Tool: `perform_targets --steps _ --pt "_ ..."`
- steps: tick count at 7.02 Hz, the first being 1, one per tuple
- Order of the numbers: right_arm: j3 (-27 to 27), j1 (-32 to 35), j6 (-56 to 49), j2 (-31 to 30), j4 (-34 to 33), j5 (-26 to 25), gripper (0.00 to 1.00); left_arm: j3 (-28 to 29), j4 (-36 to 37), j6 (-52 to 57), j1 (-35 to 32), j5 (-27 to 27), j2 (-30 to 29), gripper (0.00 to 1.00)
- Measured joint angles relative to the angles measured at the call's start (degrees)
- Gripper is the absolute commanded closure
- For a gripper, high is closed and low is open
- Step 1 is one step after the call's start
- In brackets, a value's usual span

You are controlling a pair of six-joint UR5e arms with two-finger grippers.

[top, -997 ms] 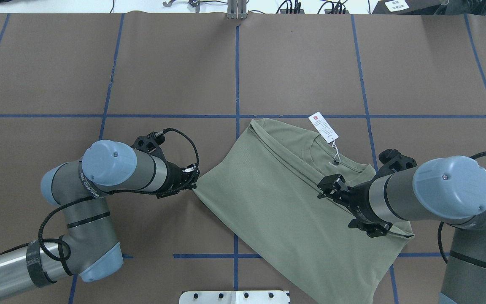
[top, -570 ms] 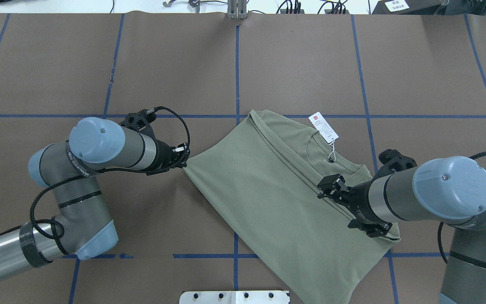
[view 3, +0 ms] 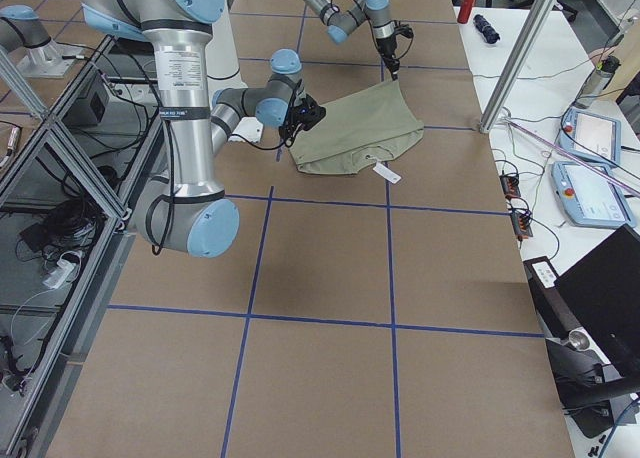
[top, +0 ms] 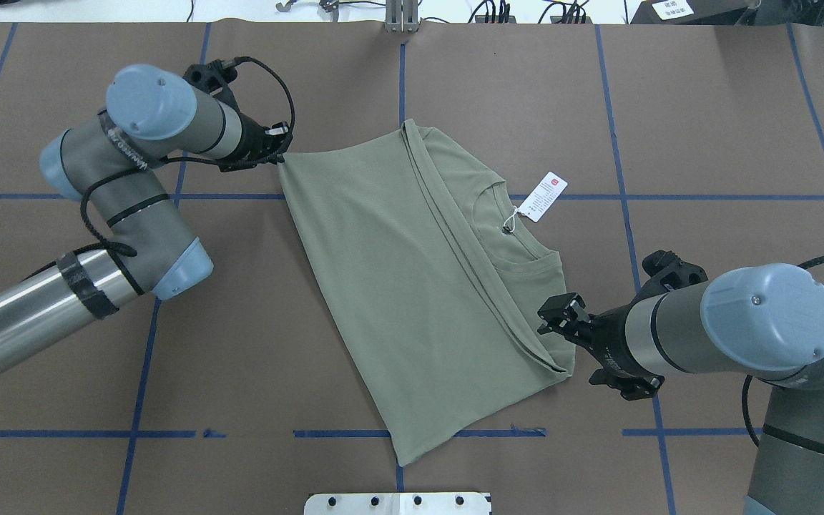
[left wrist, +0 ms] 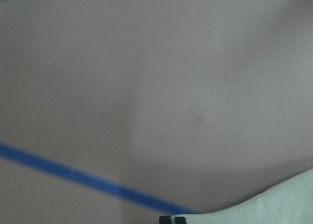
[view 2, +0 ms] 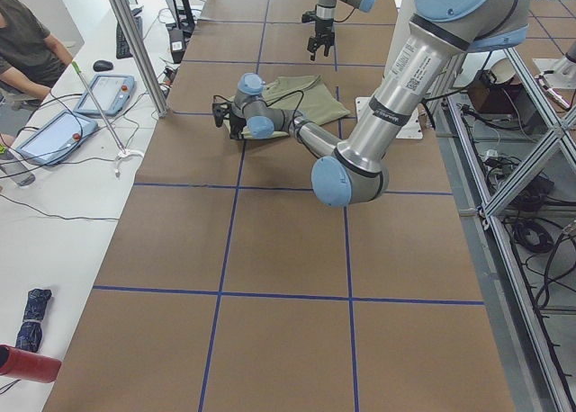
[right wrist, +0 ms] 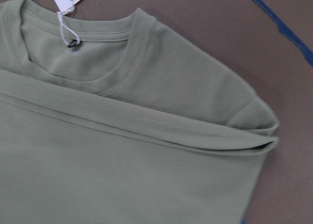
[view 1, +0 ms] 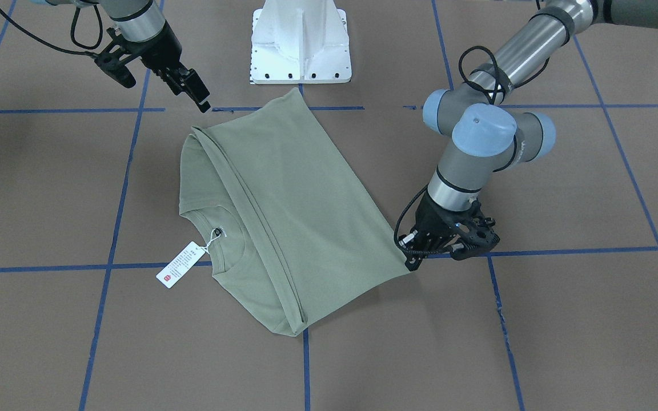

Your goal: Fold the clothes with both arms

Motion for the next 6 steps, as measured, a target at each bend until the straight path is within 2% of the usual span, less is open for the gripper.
perform_targets --steps 3,4,5,6 --pt "-0.4 1.4 -0.2 1.7 0.0 -0.3 0.00 24.3 -14.6 -1.2 -3.1 5.7 -13.1 1.00" --pt "-1.2 1.4 -0.2 2.7 0.2 -0.3 0.00 31.7 -19.7 -1.6 -3.2 6.3 -16.9 0.69" --pt "-2.8 1.4 -0.2 4.8 0.2 -0.9 0.00 36.0 -22.8 -1.6 -3.2 6.4 -19.2 0.46" --pt "-4.7 1.1 -0.9 6.6 0.1 -2.1 0.00 34.8 -23.9 -1.5 -3.1 6.2 -17.9 0.46"
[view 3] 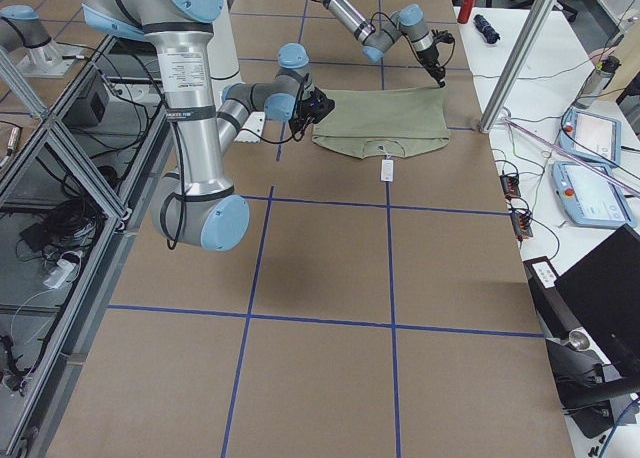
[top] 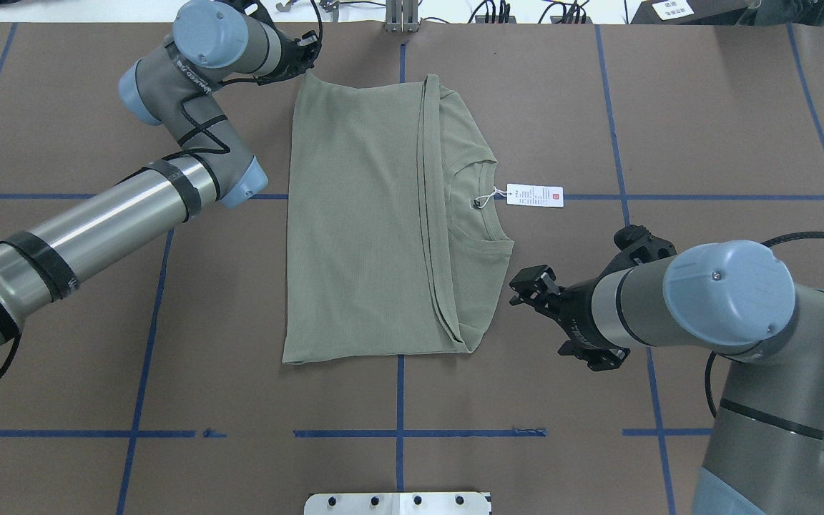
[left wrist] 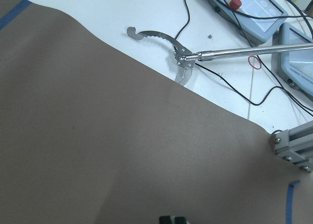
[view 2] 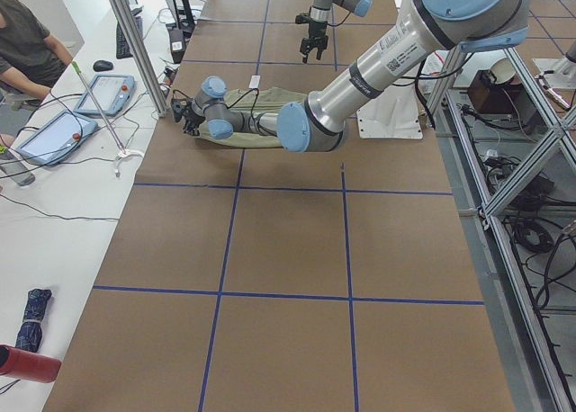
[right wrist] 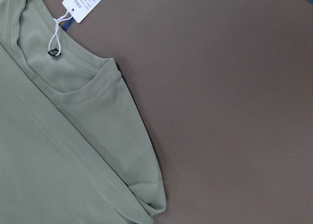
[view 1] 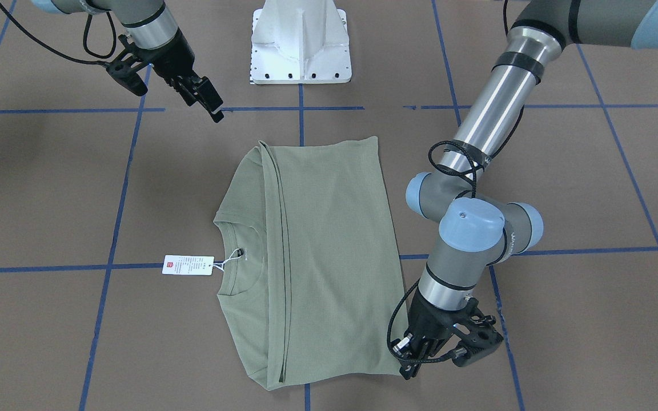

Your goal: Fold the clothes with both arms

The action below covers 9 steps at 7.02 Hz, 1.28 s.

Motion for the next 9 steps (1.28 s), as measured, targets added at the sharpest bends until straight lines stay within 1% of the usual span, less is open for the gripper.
perform_targets --steps 1,2,3,4,5,6,7,9 --pt "-2.4 -0.4 -3.5 2.1 -0.1 -0.7 0.00 -7.9 -0.3 0.1 0.9 -1.1 5.6 0.44" --pt "-5.6 -1.1 -11.5 4.6 -0.3 -0.9 0.00 -17.7 -0.2 0.1 2.1 -4.4 12.2 0.42" --pt "-9.2 -1.6 -20.7 7.2 -0.6 -1.0 0.00 -24.4 0.0 -0.1 2.6 -8.0 16.3 0.42" --pt "-13.3 -2.1 -30.0 10.0 -0.9 -1.2 0.00 -28.6 0.3 -0.2 2.7 -9.9 19.2 0.42" --pt "-17.6 -2.6 -39.0 12.8 -1.3 -1.6 0.00 -31.4 0.4 -0.1 2.8 -10.6 21.6 0.42" --pt "-21.1 -2.7 -47.5 15.7 -2.7 -2.1 0.00 -32.9 0.5 0.0 2.8 -10.9 23.2 0.42" --pt "-23.1 -2.8 -54.0 18.3 -5.4 -2.5 0.00 -33.4 0.5 0.0 2.8 -11.0 23.9 0.42" --pt "-24.6 -2.8 -59.3 20.5 -8.3 -3.3 0.00 -33.6 0.5 0.0 2.8 -11.1 24.2 0.42"
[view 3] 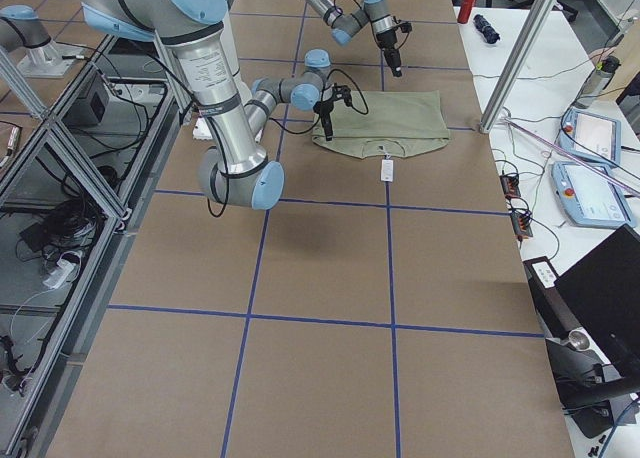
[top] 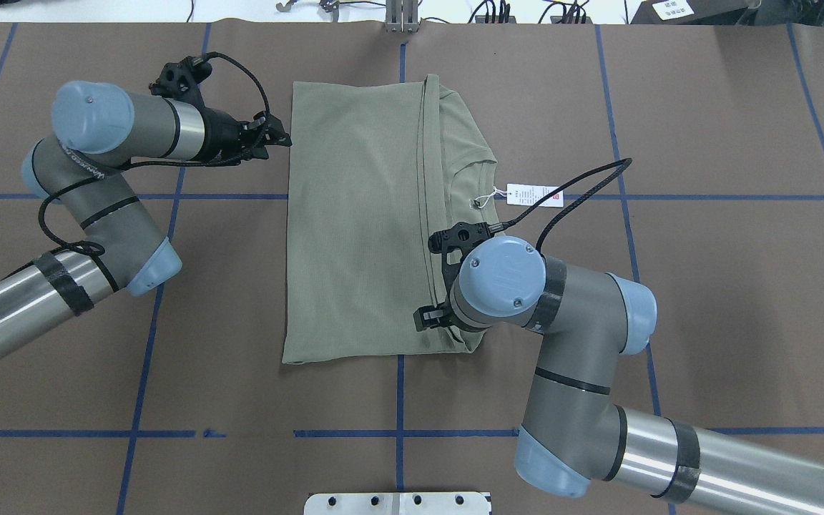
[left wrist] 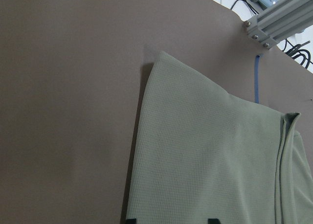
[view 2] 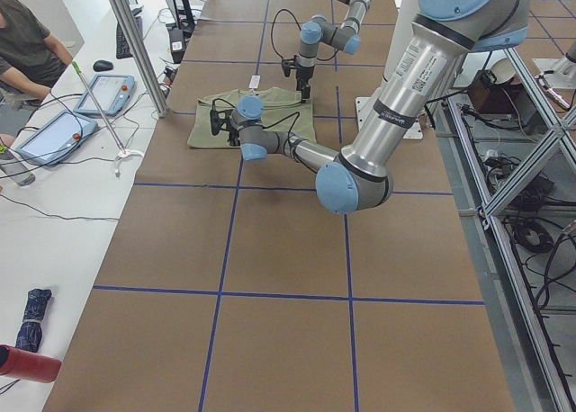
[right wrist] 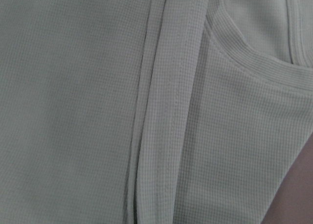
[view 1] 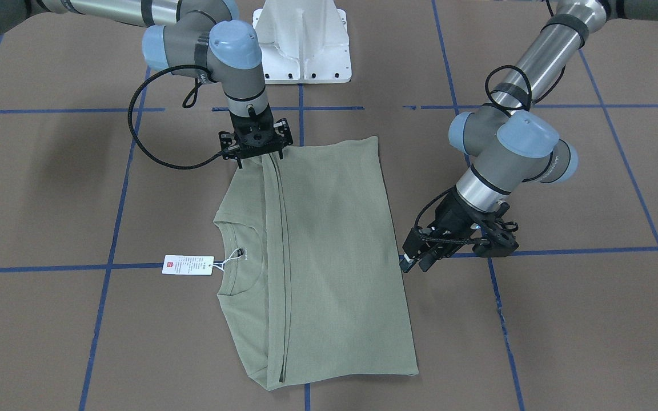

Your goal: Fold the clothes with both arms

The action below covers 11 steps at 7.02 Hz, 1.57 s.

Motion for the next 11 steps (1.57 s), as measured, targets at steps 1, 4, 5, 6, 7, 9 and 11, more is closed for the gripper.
perform_targets --steps 1,4,5,6,7,9,11 --pt "-0.5 -0.3 -0.8 0.1 -0.3 -0.7 0.00 0.0 0.0 0.0 0.0 0.0 0.1 0.42" --pt "0.1 -0.4 -2.8 -1.3 -2.9 -2.6 0.00 -0.2 0.0 -0.1 -0.1 -0.1 0.2 0.42" --pt "2.3 0.9 -5.9 -4.1 -3.6 -2.5 0.00 -0.4 0.1 -0.1 -0.1 -0.1 0.2 0.42" --pt "6.1 2.4 -10.4 -8.9 -4.1 -2.3 0.00 -1.0 0.4 -0.3 -0.2 0.0 0.2 0.42" --pt "10.5 3.5 -14.0 -14.0 -4.4 -2.3 0.00 -2.3 1.6 -0.4 -0.2 0.0 0.3 0.42" --pt "11.8 4.0 -14.8 -13.3 -5.7 -2.6 0.00 -6.3 5.2 -0.4 -0.2 0.0 1.5 0.42" --pt "3.6 4.2 -10.6 -2.2 -7.1 -2.6 0.00 -10.8 6.1 -0.3 -0.2 -1.8 5.1 0.42"
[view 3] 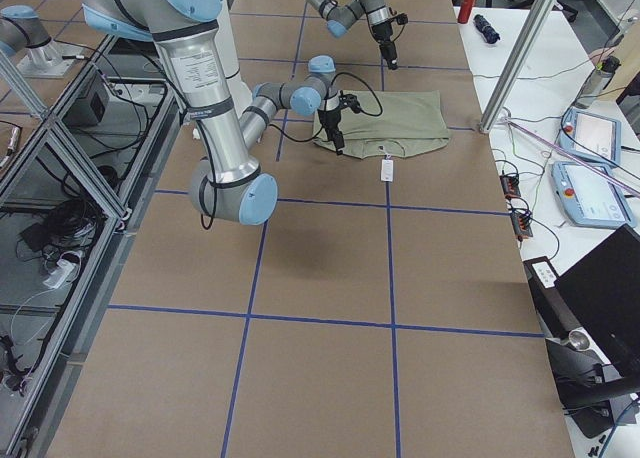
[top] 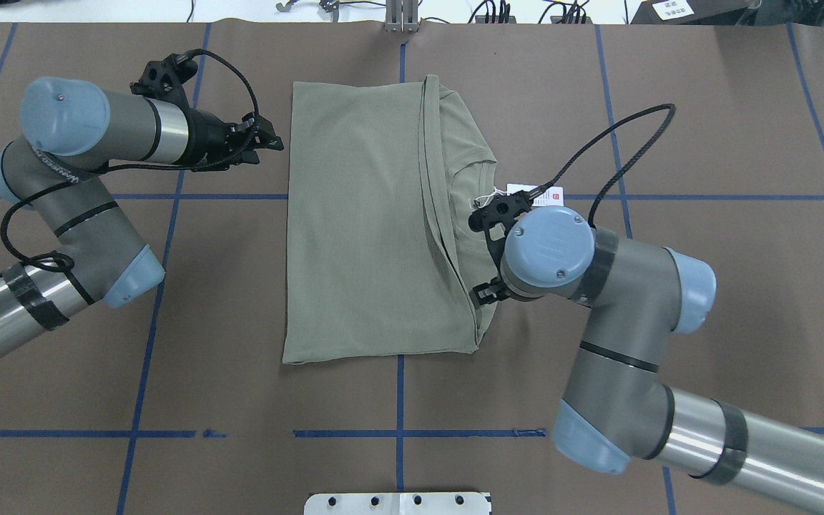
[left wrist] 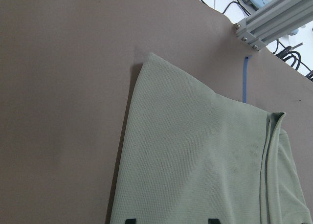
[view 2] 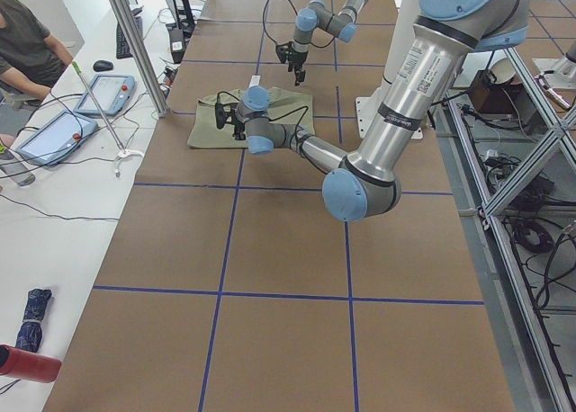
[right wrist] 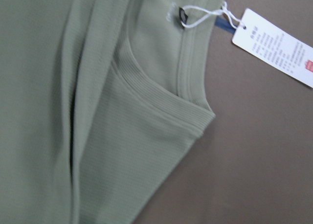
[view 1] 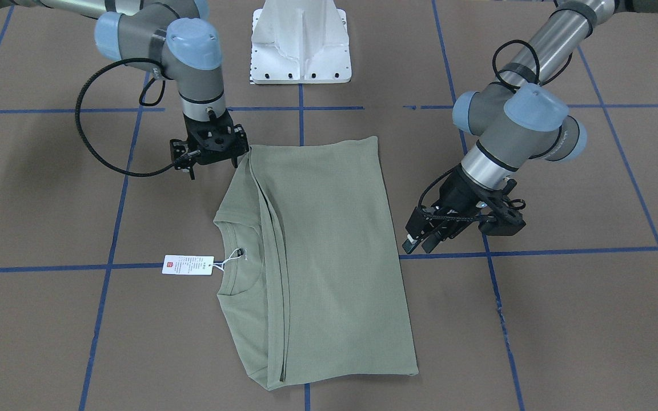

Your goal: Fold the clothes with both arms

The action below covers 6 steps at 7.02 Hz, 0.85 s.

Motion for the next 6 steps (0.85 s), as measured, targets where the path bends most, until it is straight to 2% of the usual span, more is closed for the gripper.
perform_targets --steps 2,3,6 --pt "-10.4 0.4 2.6 9.4 0.1 -0.2 0.00 -2.9 0.1 0.1 -0.1 -2.0 2.8 0.42" --pt "-14.3 1.0 3.0 12.1 0.5 -0.3 0.00 -3.3 0.1 0.2 -0.2 -2.3 3.3 0.42" --pt "-20.5 3.1 2.2 13.2 5.6 -0.3 0.00 -3.6 0.1 0.4 -0.3 -2.5 3.8 0.42"
